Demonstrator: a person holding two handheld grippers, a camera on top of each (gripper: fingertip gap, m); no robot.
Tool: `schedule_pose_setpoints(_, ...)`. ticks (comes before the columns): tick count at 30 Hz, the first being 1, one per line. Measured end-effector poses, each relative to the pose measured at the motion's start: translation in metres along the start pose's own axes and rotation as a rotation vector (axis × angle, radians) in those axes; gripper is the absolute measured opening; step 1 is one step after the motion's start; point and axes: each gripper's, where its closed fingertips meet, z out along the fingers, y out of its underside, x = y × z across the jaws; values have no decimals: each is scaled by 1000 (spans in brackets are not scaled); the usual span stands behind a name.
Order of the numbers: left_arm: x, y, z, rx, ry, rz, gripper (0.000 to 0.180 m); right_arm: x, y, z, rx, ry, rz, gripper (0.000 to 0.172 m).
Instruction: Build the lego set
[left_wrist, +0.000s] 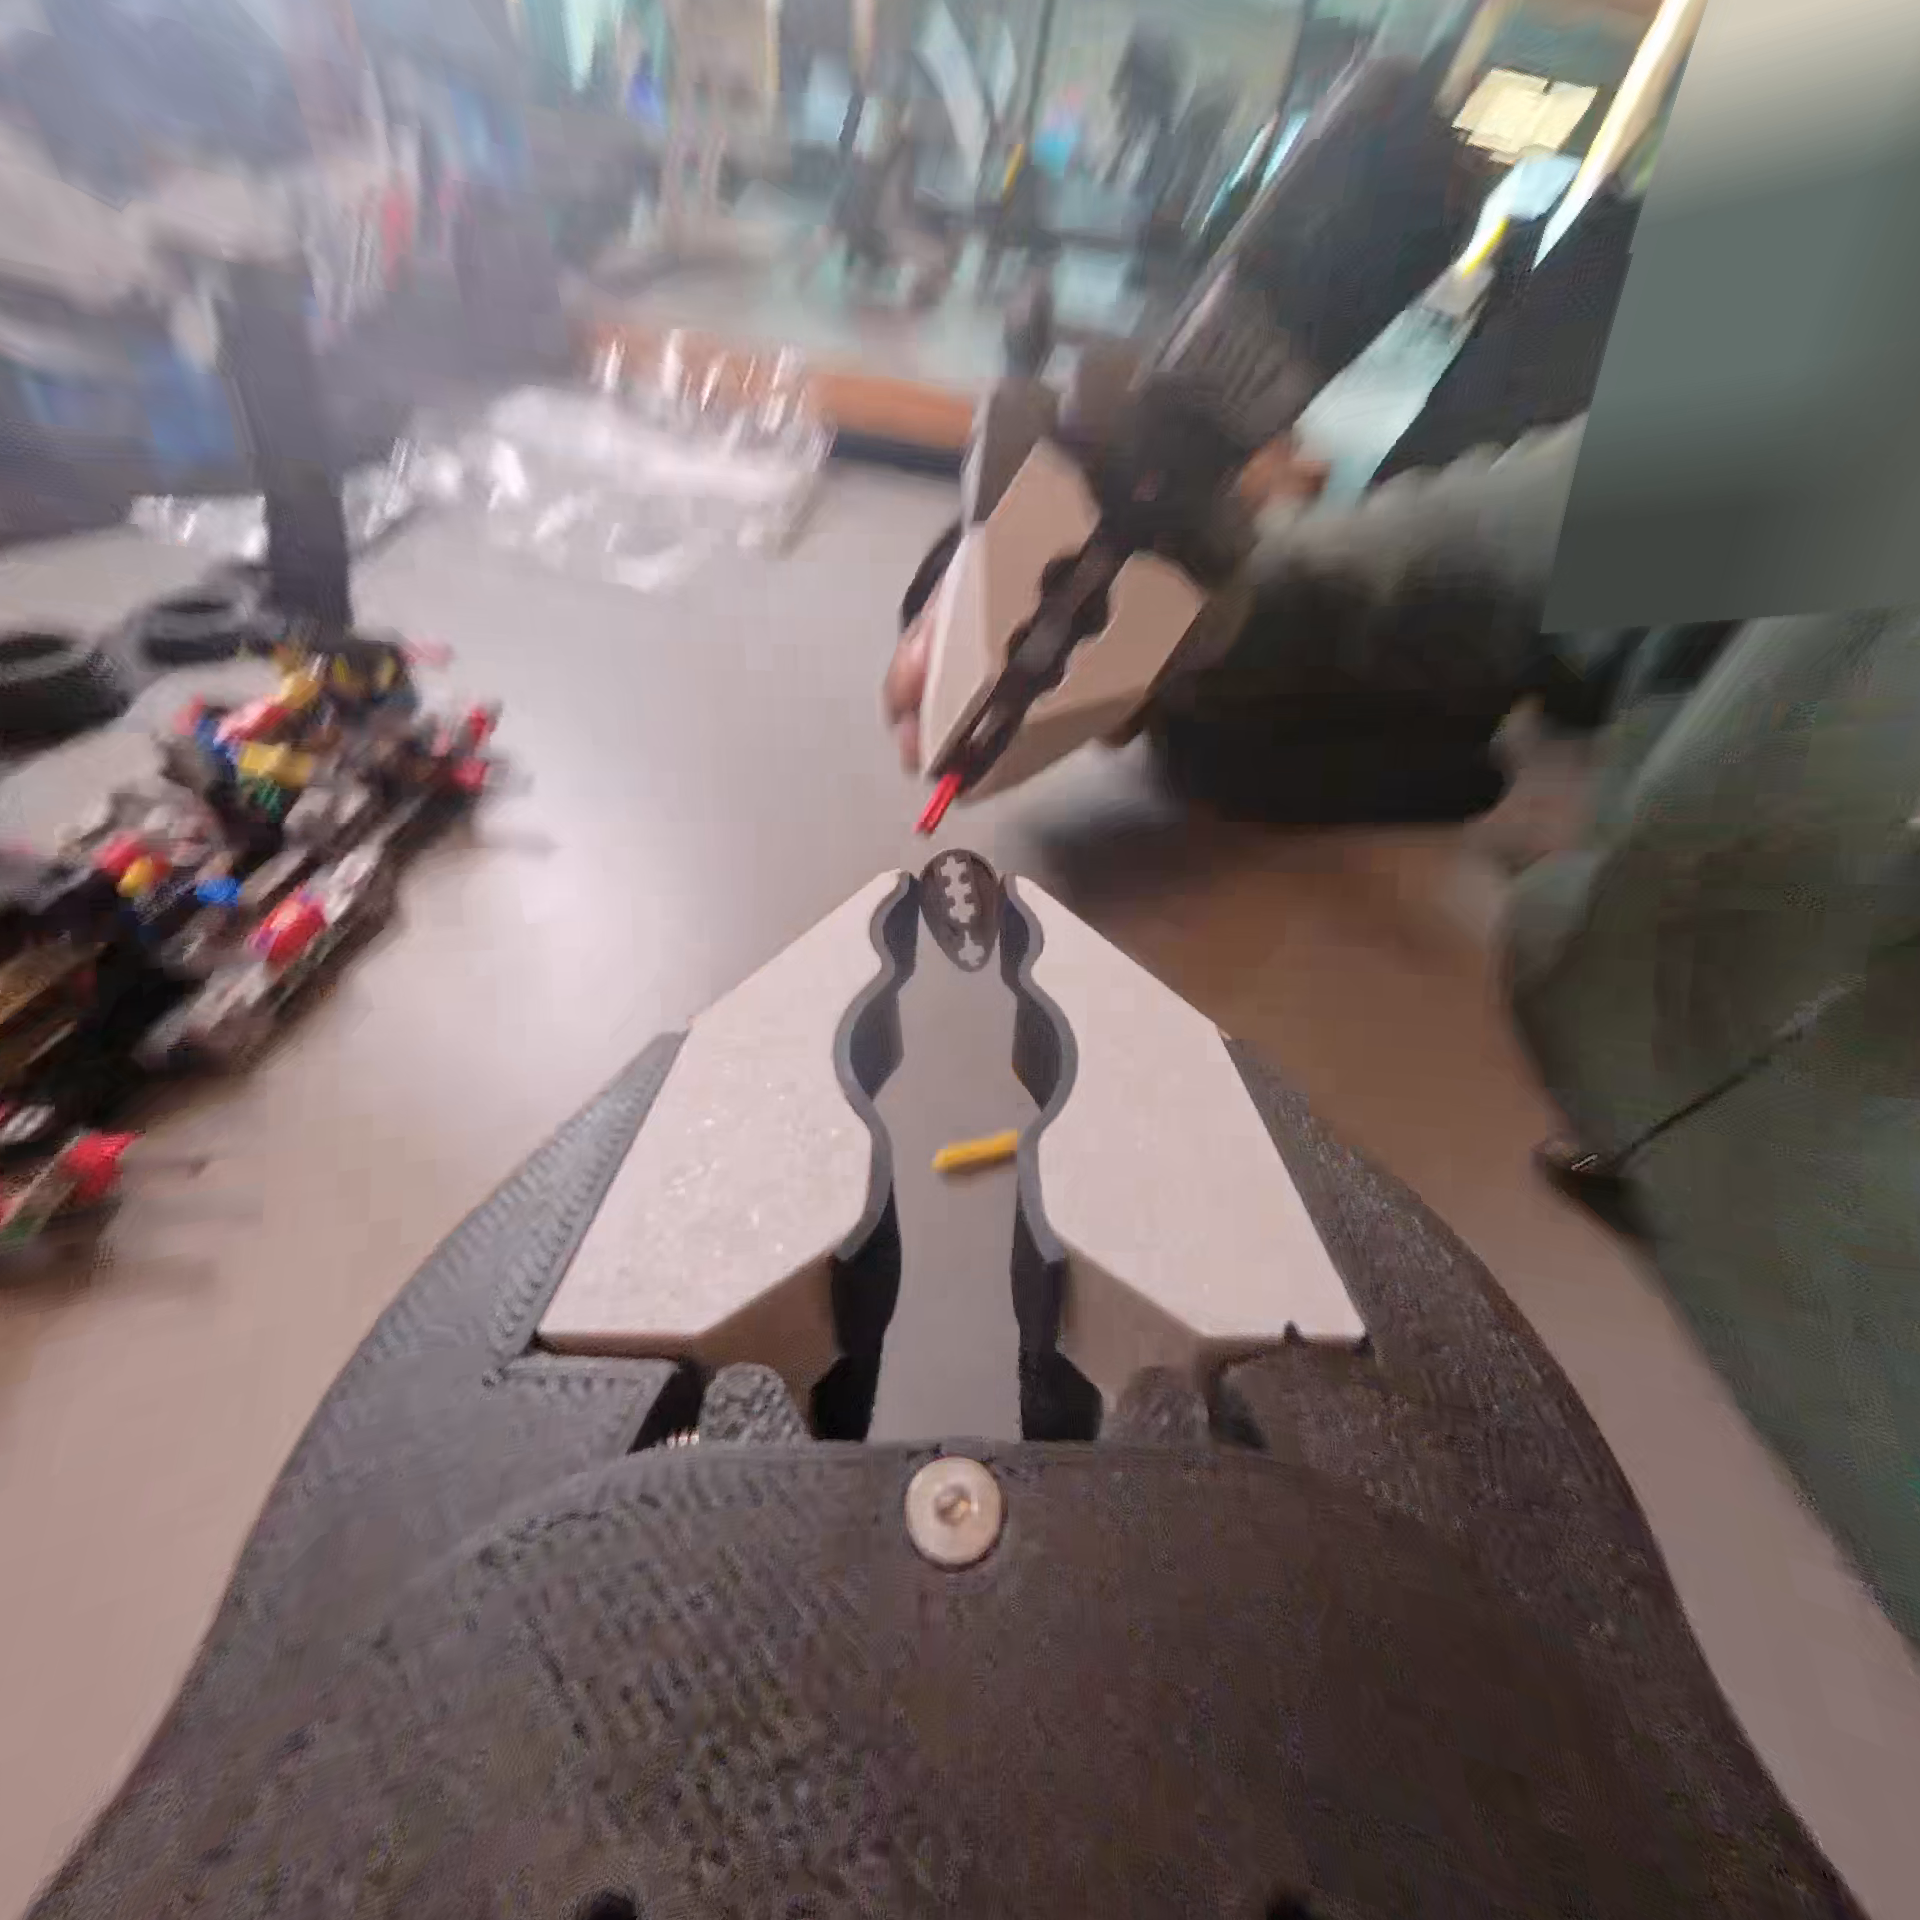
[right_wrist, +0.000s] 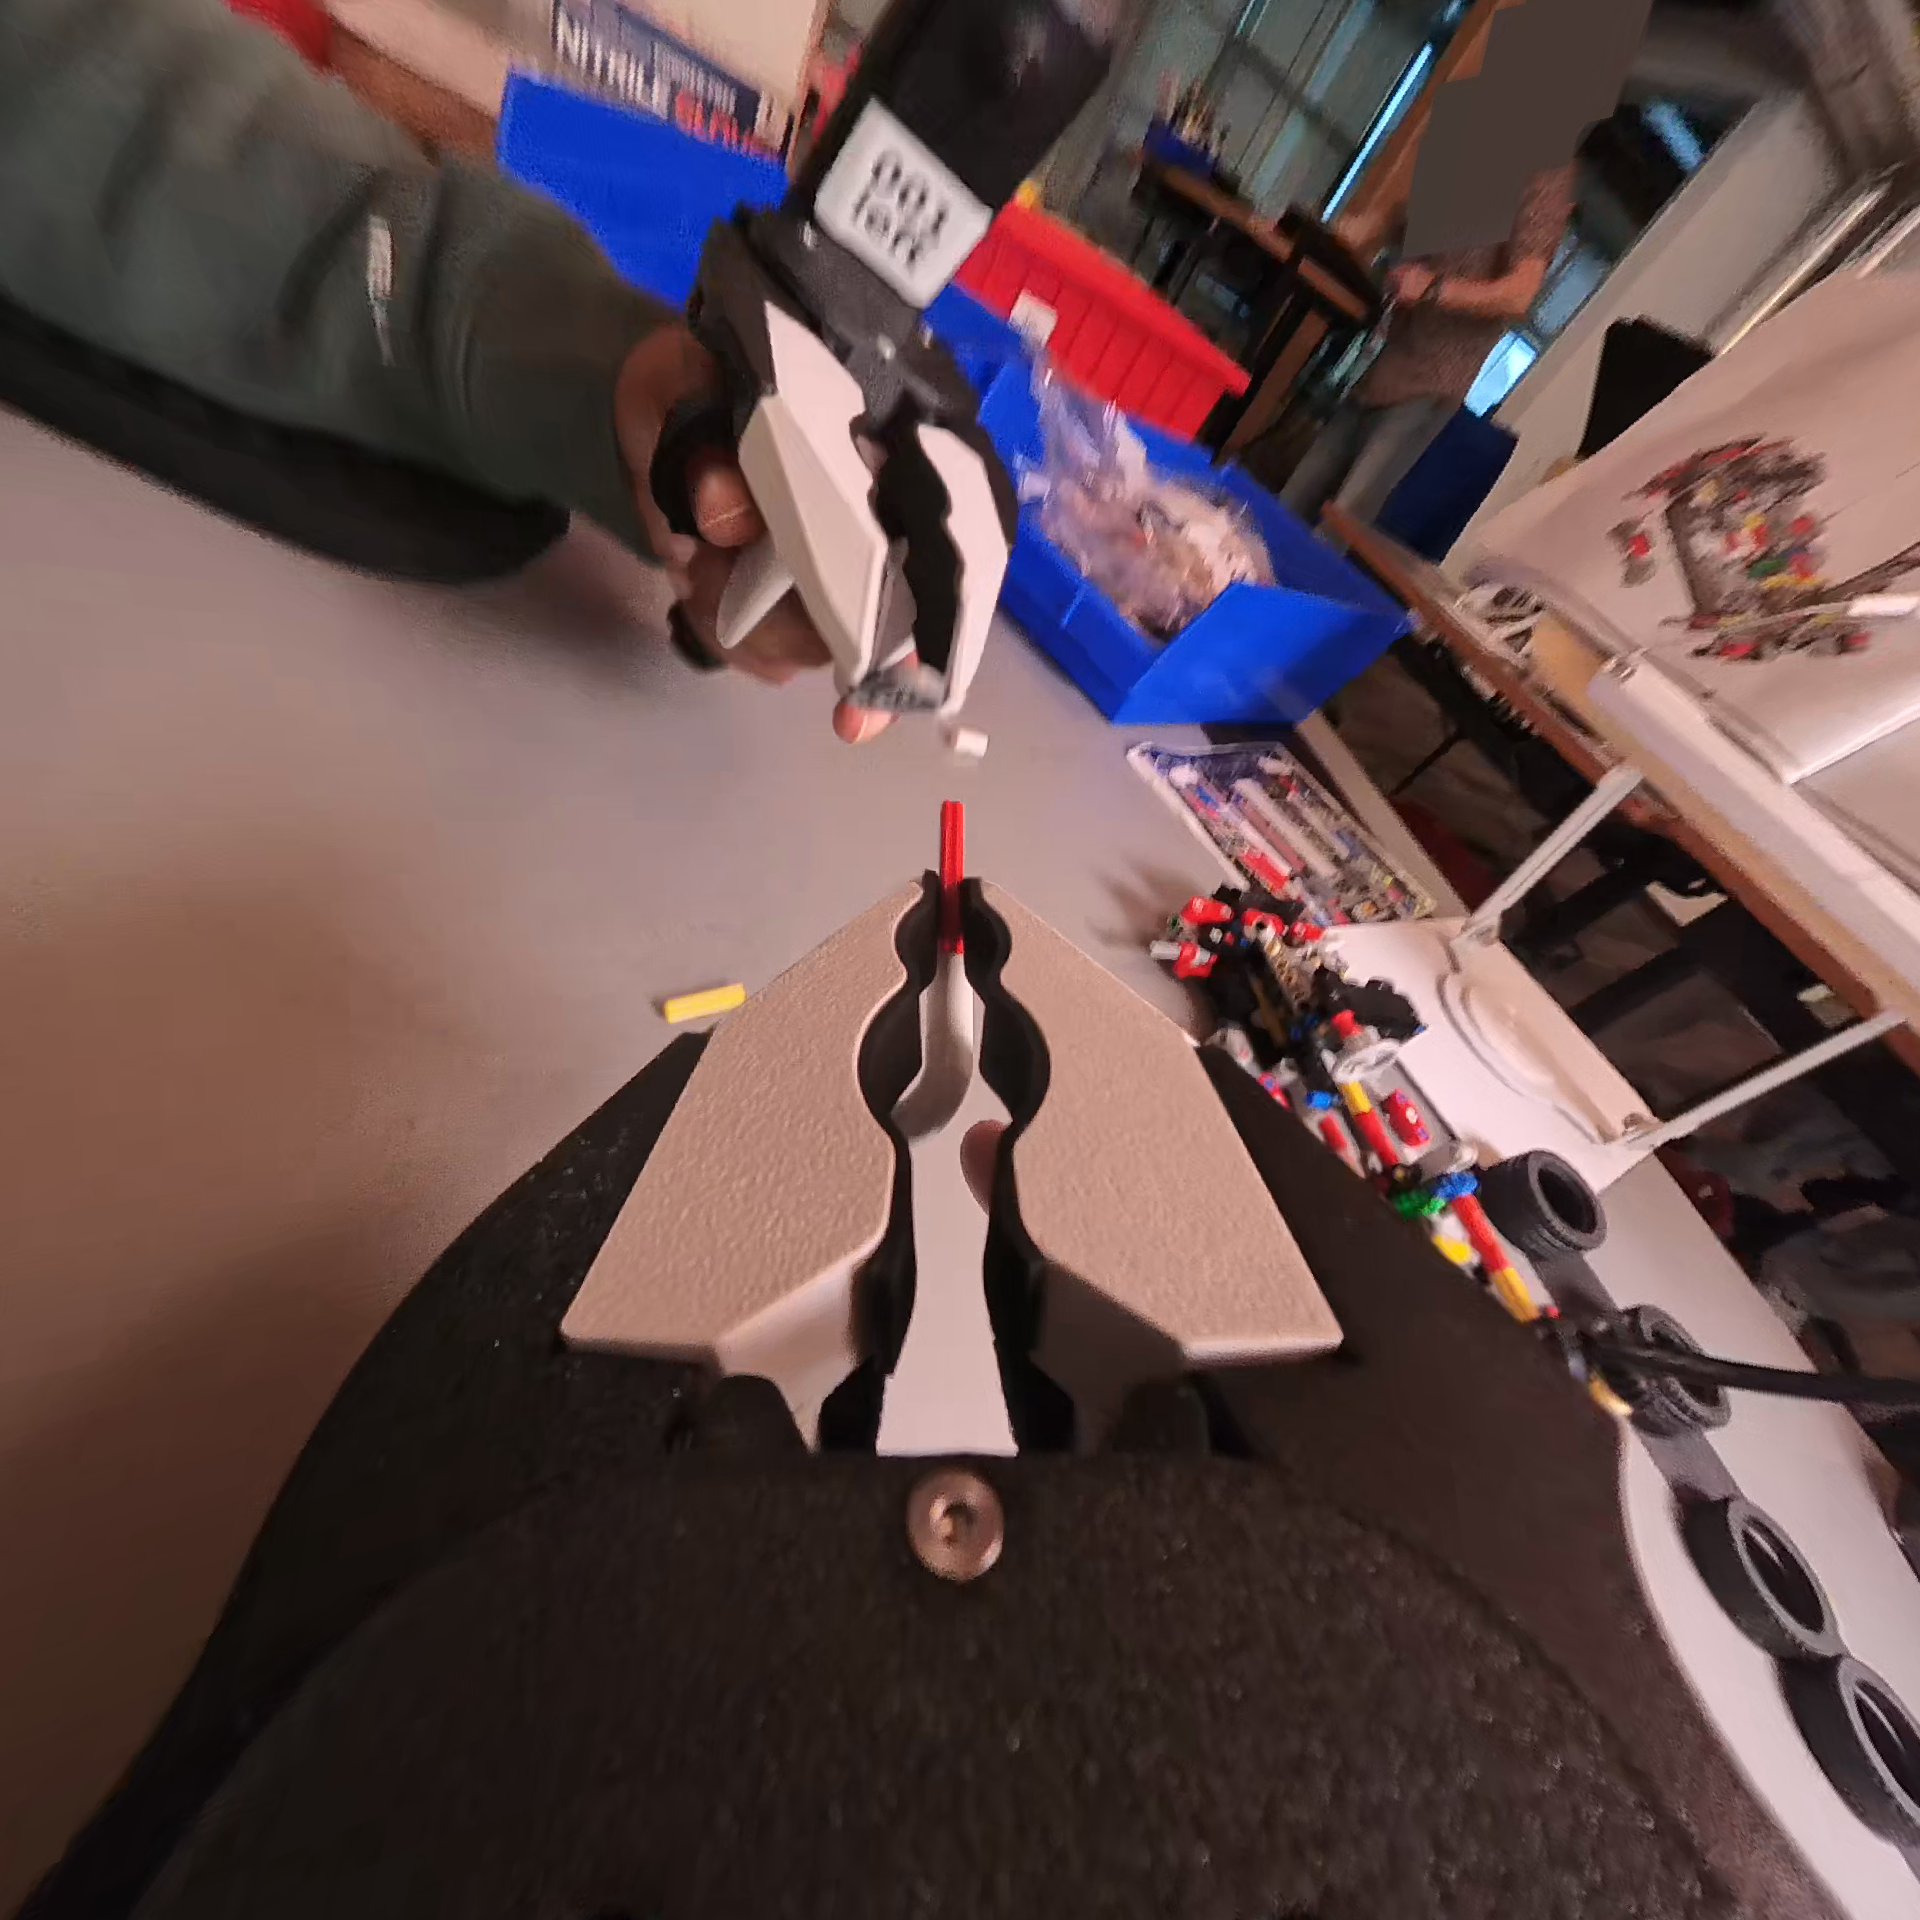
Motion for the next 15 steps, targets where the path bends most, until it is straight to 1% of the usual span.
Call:
schedule_pose_setpoints(1, 6, -17, -5, 111, 46, -40, 13, 2, -9, -2, 31, 14, 3, 1)
schedule_pose_setpoints(2, 8, -28, -8, 181, 72, -78, 13, 4, -16, -3, 54, 34, -2, 1)
schedule_pose_setpoints(4, 10, -37, -11, 262, 116, -159, 13, 5, -28, -6, 74, 68, -36, 1)
schedule_pose_setpoints(6, 9, -39, -8, 304, 145, -269, 13, 7, -34, -6, 65, 103, -63, 0)
schedule_pose_setpoints(10, 6, -48, 0, 412, 198, -504, 12, 10, -34, -4, 33, 137, -71, 1)
schedule_pose_setpoints(12, 4, -48, 3, 441, 210, -569, 12, 12, -35, -4, 28, 149, -65, 1)
schedule_pose_setpoints(15, 0, -47, 4, 465, 213, -625, 12, 14, -34, -4, 22, 159, -57, 1)
